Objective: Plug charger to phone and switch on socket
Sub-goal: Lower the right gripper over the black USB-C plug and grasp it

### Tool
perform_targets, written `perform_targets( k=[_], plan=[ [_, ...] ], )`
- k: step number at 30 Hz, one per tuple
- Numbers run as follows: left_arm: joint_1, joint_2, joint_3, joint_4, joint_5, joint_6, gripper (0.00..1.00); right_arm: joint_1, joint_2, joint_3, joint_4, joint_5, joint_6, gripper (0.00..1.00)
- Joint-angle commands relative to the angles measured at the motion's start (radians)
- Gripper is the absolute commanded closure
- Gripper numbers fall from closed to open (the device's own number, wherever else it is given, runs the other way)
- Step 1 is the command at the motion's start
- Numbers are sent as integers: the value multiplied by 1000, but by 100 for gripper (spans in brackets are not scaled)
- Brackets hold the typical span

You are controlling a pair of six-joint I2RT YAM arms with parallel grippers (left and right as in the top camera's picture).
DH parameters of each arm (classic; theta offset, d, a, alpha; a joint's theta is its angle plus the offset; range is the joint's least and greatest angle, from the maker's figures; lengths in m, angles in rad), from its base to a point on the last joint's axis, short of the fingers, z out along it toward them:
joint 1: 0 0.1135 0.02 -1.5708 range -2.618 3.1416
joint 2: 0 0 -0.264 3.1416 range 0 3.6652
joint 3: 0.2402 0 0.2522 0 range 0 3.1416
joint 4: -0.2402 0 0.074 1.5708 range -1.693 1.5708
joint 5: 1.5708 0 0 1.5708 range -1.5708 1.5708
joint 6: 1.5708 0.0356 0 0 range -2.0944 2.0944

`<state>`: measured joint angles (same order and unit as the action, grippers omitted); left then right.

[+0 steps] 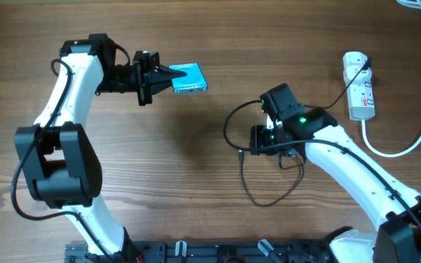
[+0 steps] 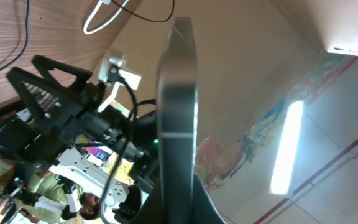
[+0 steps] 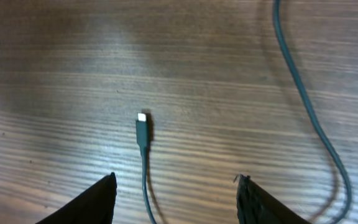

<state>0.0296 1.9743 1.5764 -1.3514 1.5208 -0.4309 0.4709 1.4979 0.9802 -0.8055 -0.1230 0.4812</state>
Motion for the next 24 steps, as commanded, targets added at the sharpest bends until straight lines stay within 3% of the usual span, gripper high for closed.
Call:
perform_targets(
  k=[1,17,24],
  plan=[
    [8,-32,2,-3,56,5,96,21,7,-46,40,10,57,36],
    [66,-32,2,-3,56,-25,96,117,144,-39,117,25,158,35],
    [132,-31,2,-3,50,-21,96,128,150,-22,109,63,157,43]
  ],
)
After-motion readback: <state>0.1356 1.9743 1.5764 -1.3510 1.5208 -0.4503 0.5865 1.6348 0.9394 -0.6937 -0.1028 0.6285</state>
